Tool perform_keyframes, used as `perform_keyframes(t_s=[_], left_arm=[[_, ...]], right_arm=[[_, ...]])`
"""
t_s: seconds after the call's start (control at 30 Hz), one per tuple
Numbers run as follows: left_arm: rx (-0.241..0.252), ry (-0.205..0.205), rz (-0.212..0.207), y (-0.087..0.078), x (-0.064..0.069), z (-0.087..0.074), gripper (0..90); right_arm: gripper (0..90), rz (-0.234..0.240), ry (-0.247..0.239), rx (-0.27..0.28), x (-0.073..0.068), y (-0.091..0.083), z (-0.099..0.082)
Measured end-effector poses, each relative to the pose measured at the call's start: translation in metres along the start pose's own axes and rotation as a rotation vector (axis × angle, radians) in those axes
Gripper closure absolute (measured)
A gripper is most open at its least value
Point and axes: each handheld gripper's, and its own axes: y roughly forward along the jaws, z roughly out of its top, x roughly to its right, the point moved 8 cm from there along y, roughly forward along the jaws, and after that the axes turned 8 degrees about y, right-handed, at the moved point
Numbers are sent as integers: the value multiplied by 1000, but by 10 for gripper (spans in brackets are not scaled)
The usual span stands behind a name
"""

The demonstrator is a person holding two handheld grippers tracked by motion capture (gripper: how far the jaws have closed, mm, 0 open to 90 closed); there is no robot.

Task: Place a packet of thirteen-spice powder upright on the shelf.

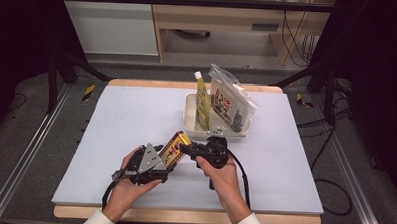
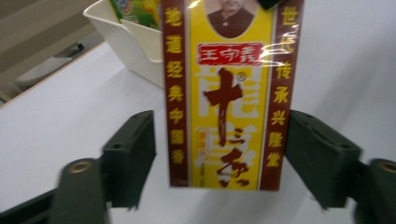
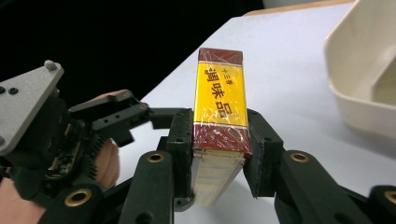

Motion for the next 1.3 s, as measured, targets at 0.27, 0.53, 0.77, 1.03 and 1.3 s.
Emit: perform_keyframes(t_s=[0.27,0.53,0.77,1.03,1.3], left_arm=[[-17,-87,25,-20,-21,-17,144],[-46,-189,58,-51,-42,-45,95],[-118,-226,92,-62,-51,-67,87],[-126,-223,101,-62,-54,-69,87],[-134,-215,97,-62,-55,-69,88]], right_arm=[[677,-119,-37,60,4,-8,18],[678,-159,-58,124,-3,-13,41],[678,-233,-101,165,-7,-16,57],[679,-275,-110,203,-8,-17,71],[679,-322,-112,249,-6,-17,83]])
